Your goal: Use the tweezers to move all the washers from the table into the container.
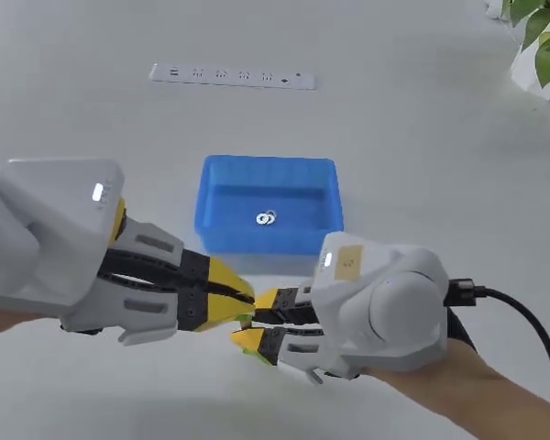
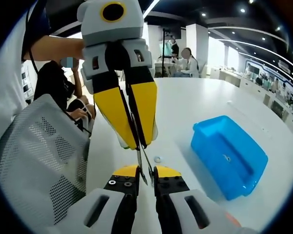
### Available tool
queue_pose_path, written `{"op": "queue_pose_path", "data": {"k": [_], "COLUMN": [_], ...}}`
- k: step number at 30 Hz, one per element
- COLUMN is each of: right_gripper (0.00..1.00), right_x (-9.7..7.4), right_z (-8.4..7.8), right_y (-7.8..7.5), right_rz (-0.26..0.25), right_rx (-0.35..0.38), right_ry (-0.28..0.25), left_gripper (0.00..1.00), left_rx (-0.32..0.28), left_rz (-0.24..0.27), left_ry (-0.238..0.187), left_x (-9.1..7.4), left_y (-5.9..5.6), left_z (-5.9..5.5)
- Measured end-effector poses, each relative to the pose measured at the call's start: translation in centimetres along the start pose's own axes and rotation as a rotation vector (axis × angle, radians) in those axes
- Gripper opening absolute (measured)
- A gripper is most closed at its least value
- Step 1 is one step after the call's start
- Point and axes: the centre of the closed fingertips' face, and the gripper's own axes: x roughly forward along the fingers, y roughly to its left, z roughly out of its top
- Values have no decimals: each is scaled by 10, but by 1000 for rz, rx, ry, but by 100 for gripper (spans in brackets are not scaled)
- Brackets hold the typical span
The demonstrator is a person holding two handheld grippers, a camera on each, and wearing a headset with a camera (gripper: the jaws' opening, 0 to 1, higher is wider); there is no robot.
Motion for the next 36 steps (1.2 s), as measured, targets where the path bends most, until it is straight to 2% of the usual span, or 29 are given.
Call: {"op": "queue_pose_path", "data": {"k": [13,26,36], "right_gripper": [12,12,13], "right_x": [6,9,9], "right_z": [-2,-5,-7], "right_y": [-5,-3,-3], "right_rz": [2,9,13], "right_rx": [10,15,17], "right_ry": [13,24,25], "left_gripper": [5,5,5], "left_rx": [-24,-36,-41], "left_rz": [26,25,28], "left_ry": [-4,-2,-7], "left_x": [-1,-1,0], "left_y": [8,7,7], "left_z": [-8,-14,-14]}}
